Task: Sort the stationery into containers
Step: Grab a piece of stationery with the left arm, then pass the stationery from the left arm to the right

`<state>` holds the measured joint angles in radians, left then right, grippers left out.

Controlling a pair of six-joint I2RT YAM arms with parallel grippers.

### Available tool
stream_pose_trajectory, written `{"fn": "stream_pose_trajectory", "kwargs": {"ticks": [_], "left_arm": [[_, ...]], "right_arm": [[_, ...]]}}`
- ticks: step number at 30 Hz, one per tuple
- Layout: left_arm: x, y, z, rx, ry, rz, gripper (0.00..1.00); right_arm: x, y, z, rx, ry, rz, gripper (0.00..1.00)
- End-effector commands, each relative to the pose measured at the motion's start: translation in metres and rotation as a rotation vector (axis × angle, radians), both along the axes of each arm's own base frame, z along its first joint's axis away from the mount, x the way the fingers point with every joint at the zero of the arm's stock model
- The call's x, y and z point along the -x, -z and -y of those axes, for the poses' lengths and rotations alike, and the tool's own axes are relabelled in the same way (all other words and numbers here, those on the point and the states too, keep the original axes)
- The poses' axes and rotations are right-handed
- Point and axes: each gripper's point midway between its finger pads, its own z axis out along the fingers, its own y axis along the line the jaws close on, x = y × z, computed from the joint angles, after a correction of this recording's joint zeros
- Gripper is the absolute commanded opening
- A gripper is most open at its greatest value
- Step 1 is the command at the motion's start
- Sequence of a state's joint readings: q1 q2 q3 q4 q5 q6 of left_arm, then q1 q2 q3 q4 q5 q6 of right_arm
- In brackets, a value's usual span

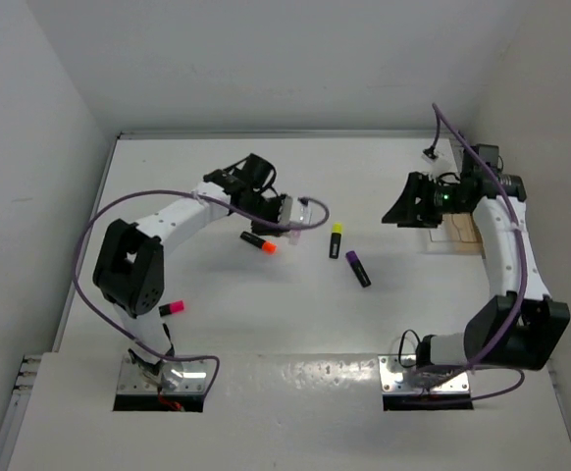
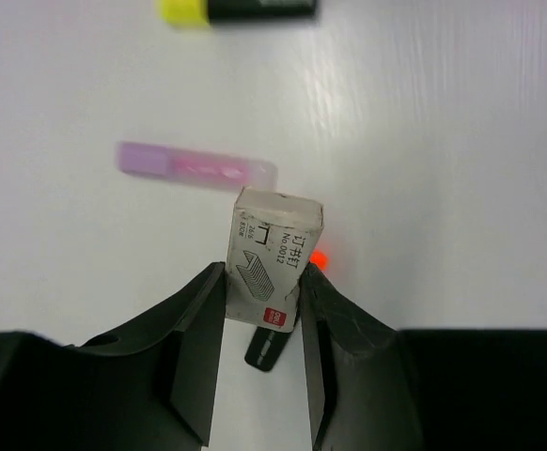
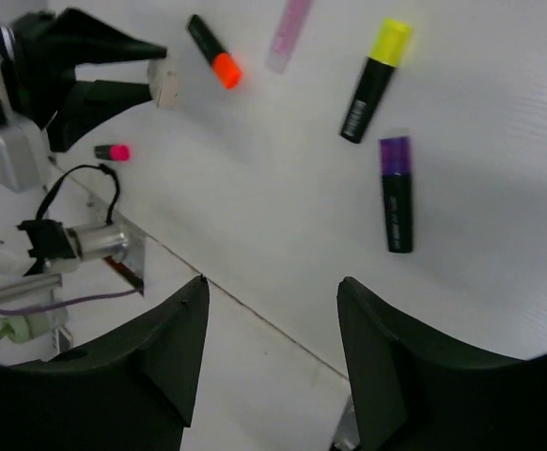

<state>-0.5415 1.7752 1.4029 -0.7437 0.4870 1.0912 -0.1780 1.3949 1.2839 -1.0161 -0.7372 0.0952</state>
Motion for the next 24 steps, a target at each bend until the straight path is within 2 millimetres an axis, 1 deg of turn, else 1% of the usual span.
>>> {"fn": "stream_pose_trajectory", "kwargs": {"ticks": [1,2,3,4,5,6,8,9,10,11,12,13,14,17,18,20,21,24], "left_arm": [[0.009,-0.089,0.035,0.328,-0.283,-0.205,0.21],[0.004,-0.109,0.043,0.404,-0.297,-0.180,0.21],[0.005,-0.116,0.046,0.444,-0.375,-0.221,0.22],[0.006,-0.141,0.052,0.504,-0.384,-0.167,0.22],[0.006,-0.148,0.054,0.513,-0.420,-0.166,0.21],[0.008,-0.162,0.062,0.535,-0.414,-0.169,0.21],[0.007,-0.173,0.068,0.568,-0.457,-0.227,0.19],[0.007,-0.178,0.070,0.584,-0.460,-0.245,0.19],[0.009,-0.184,0.073,0.603,-0.448,-0.258,0.19],[0.011,-0.188,0.076,0.614,-0.453,-0.283,0.19],[0.015,-0.194,0.081,0.629,-0.433,-0.287,0.19],[0.016,-0.195,0.083,0.625,-0.432,-0.293,0.19],[0.019,-0.192,0.086,0.618,-0.431,-0.302,0.18],[0.022,-0.192,0.087,0.611,-0.424,-0.297,0.18],[0.022,-0.191,0.087,0.610,-0.422,-0.292,0.18],[0.023,-0.193,0.087,0.607,-0.413,-0.271,0.18],[0.025,-0.192,0.088,0.603,-0.411,-0.274,0.18],[0.025,-0.192,0.090,0.593,-0.407,-0.253,0.18]], "right_arm": [[-0.012,-0.036,-0.037,-0.138,-0.021,0.126,0.56],[-0.016,-0.042,-0.041,-0.147,-0.021,0.138,0.56],[-0.021,-0.051,-0.046,-0.174,-0.013,0.148,0.56],[-0.025,-0.061,-0.054,-0.189,-0.031,0.168,0.55],[-0.030,-0.074,-0.061,-0.232,-0.027,0.181,0.55],[-0.033,-0.081,-0.069,-0.262,-0.039,0.186,0.55],[-0.041,-0.099,-0.080,-0.334,-0.045,0.208,0.55],[-0.037,-0.102,-0.095,-0.354,-0.077,0.202,0.55],[-0.039,-0.100,-0.100,-0.365,-0.081,0.186,0.55],[-0.040,-0.103,-0.107,-0.385,-0.083,0.180,0.55],[-0.039,-0.101,-0.117,-0.401,-0.103,0.161,0.56],[-0.040,-0.102,-0.120,-0.420,-0.103,0.147,0.56],[-0.043,-0.109,-0.127,-0.463,-0.104,0.142,0.56],[-0.048,-0.118,-0.137,-0.487,-0.103,0.129,0.58],[-0.050,-0.116,-0.137,-0.476,-0.098,0.131,0.59],[-0.054,-0.106,-0.139,-0.458,-0.087,0.095,0.60],[-0.054,-0.106,-0.139,-0.457,-0.088,0.096,0.60],[-0.052,-0.098,-0.145,-0.436,-0.096,0.077,0.61]]}}
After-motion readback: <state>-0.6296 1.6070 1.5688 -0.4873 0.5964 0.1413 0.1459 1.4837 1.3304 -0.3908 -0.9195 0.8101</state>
